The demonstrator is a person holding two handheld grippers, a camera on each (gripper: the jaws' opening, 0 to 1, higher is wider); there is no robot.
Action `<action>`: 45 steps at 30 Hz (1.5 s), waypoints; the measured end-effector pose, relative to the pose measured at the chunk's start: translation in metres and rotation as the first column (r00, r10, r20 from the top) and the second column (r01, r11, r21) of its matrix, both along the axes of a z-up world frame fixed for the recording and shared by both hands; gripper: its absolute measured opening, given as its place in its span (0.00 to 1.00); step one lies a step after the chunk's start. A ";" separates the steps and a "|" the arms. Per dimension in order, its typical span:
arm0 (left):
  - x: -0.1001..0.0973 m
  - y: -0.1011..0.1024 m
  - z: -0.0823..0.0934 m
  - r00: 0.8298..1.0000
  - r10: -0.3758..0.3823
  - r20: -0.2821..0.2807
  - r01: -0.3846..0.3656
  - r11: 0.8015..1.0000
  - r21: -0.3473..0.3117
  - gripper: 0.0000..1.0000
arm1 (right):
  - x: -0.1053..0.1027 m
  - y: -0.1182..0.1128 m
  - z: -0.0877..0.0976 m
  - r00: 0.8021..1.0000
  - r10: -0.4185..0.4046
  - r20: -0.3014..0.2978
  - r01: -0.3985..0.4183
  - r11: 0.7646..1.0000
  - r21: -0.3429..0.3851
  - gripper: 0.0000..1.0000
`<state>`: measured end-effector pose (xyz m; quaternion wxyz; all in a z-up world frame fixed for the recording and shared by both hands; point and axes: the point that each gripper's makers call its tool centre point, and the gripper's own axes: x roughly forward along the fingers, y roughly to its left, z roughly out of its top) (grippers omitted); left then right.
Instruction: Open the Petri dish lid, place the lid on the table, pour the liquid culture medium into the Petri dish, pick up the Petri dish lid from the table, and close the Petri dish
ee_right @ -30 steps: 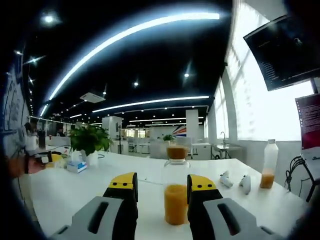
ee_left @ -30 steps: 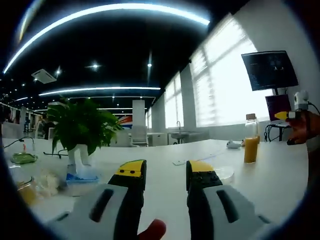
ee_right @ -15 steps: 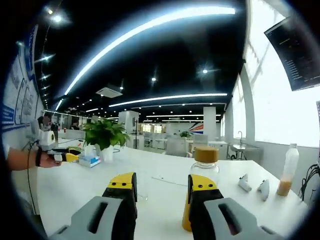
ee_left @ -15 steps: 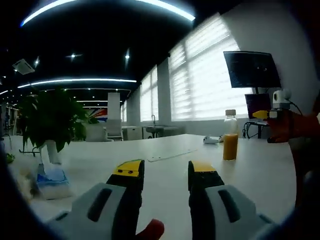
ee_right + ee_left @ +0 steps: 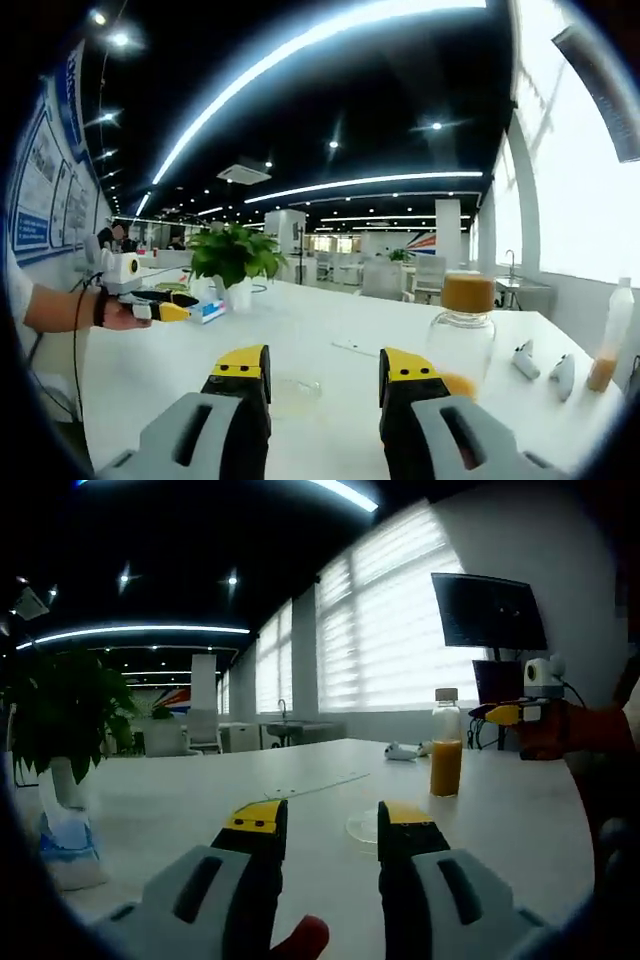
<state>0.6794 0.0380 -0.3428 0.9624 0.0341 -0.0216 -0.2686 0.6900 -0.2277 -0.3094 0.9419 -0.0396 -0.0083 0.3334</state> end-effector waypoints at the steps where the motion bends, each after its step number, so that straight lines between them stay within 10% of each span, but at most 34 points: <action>1: 0.001 -0.002 -0.002 1.000 -0.006 -0.004 0.006 1.000 0.008 0.28 | 0.001 0.003 -0.003 1.000 0.009 -0.006 -0.009 1.000 -0.010 0.39; 9: 0.018 -0.027 -0.016 0.997 -0.079 -0.028 0.081 0.992 0.094 0.29 | 0.010 0.040 -0.034 0.994 0.085 -0.066 -0.092 0.991 -0.101 0.40; 32: 0.042 -0.076 -0.077 0.932 -0.306 -0.196 0.352 0.891 0.287 0.39 | 0.046 0.087 -0.099 0.955 0.227 -0.193 -0.276 0.918 -0.286 0.56; 45: 0.061 -0.098 -0.090 0.872 -0.393 -0.291 0.479 0.809 0.341 0.44 | 0.058 0.106 -0.123 0.893 0.291 -0.344 -0.410 0.841 -0.353 0.66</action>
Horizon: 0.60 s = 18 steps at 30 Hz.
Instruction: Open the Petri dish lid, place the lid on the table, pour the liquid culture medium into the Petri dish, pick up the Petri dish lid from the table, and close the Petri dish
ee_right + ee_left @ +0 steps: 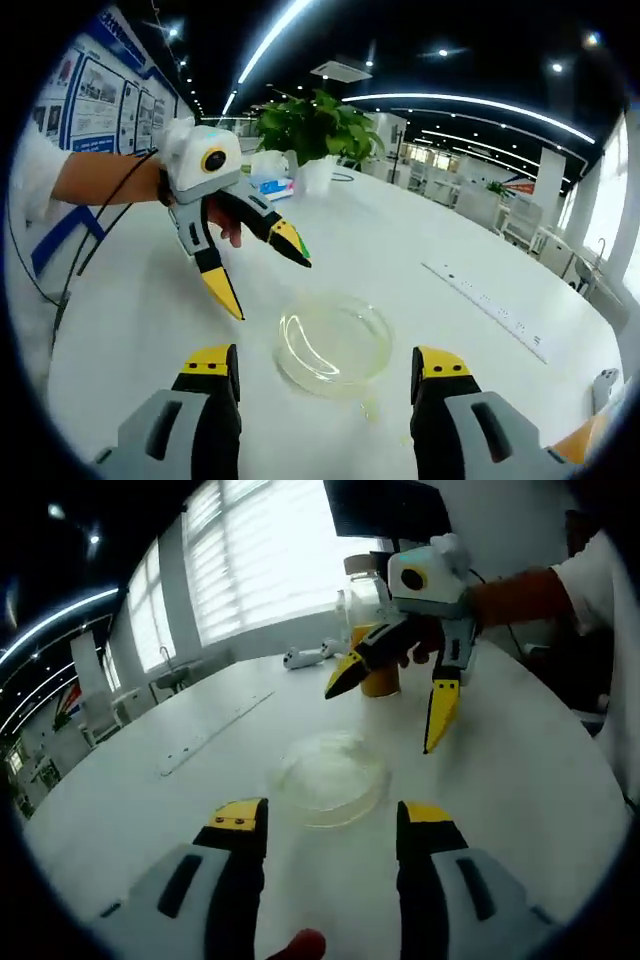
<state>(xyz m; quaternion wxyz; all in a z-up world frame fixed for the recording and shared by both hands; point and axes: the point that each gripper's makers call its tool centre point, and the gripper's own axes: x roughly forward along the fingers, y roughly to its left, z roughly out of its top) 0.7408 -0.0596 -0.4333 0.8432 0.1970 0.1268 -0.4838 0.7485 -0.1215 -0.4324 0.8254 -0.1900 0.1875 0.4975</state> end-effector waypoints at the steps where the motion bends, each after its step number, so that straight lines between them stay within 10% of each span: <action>1: 0.001 -0.004 0.000 1.000 -0.007 -0.007 0.007 1.000 0.002 0.44 | 0.003 0.000 -0.002 1.000 0.000 -0.005 0.000 1.000 0.000 0.67; 18: 0.019 -0.007 -0.023 0.991 -0.081 -0.102 0.090 0.992 0.088 0.50 | 0.009 0.013 -0.029 0.996 0.061 -0.071 -0.069 0.991 -0.118 0.69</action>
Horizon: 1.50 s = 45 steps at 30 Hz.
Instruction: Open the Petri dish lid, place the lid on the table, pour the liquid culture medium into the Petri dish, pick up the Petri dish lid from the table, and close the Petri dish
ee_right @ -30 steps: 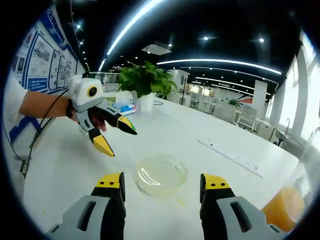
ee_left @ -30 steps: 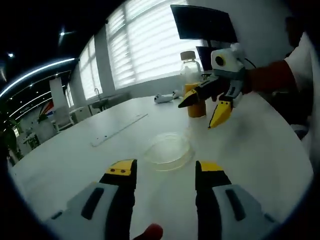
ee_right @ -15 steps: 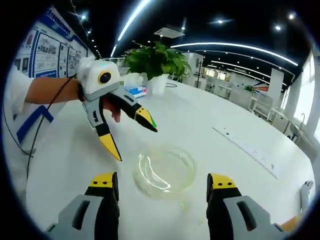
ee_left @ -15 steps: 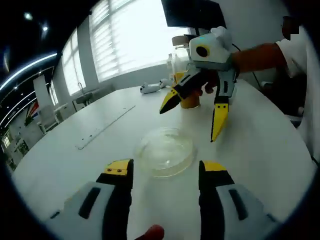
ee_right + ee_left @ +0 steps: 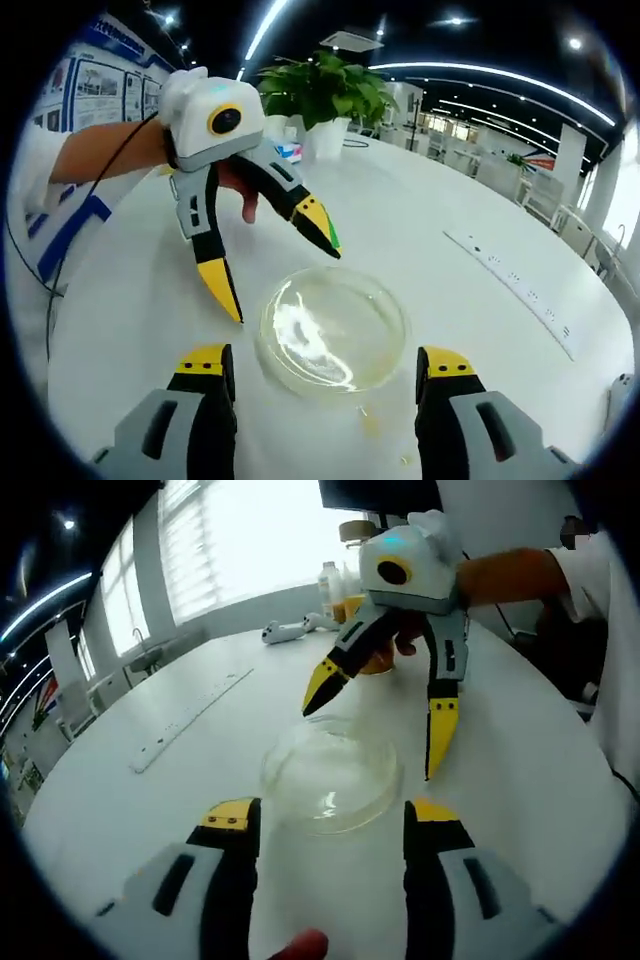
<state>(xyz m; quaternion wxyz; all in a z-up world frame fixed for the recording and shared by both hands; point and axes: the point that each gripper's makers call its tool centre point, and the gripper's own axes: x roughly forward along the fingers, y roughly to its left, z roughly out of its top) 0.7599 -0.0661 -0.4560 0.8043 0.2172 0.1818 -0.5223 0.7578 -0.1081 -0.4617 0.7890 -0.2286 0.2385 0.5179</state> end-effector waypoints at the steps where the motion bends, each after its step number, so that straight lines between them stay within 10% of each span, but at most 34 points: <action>1: 0.001 0.000 -0.001 1.000 -0.004 -0.004 0.004 1.000 0.007 0.50 | 0.001 0.000 0.000 1.000 0.008 0.001 -0.008 1.000 -0.013 0.69; 18: 0.003 -0.009 -0.010 0.992 -0.110 -0.066 0.117 0.987 0.110 0.54 | 0.000 0.009 -0.010 0.990 0.084 -0.112 -0.103 0.980 -0.173 0.71; 29: 0.008 -0.018 -0.012 0.983 -0.159 -0.086 0.172 0.971 0.168 0.56 | 0.001 0.012 -0.014 0.974 0.164 -0.159 -0.207 0.925 -0.318 0.66; 45: -0.002 -0.031 -0.013 0.965 -0.216 -0.148 0.245 0.945 0.218 0.58 | 0.005 0.014 -0.019 0.961 0.209 -0.183 -0.263 0.897 -0.356 0.65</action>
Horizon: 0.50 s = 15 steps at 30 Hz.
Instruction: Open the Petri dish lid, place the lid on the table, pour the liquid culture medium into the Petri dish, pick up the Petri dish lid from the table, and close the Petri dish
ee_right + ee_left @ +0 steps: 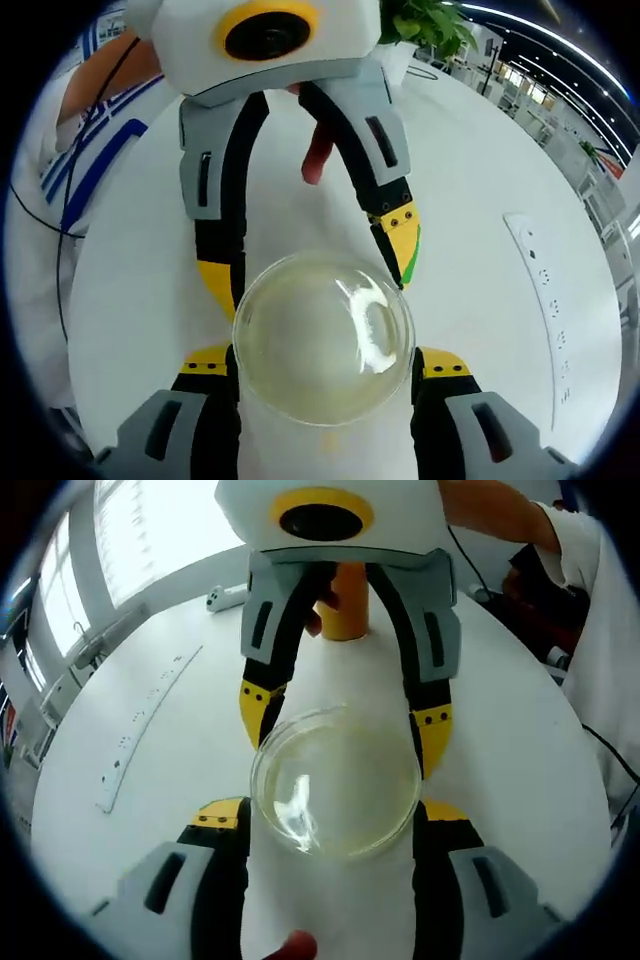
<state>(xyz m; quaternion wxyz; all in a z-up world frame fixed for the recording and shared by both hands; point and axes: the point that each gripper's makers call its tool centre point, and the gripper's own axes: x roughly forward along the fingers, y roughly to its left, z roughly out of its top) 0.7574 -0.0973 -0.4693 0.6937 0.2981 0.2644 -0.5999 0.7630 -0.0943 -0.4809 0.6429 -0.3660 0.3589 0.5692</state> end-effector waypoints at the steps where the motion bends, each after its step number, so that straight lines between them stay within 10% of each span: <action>1: -0.001 -0.001 -0.001 1.000 -0.006 -0.008 0.006 1.000 0.006 0.57 | 0.000 0.000 0.000 1.000 0.005 0.000 -0.005 1.000 -0.004 0.65; 15: 0.004 0.002 -0.005 0.999 -0.017 -0.046 0.019 0.999 0.047 0.58 | 0.002 -0.001 -0.001 0.999 0.032 -0.008 -0.032 0.999 -0.032 0.64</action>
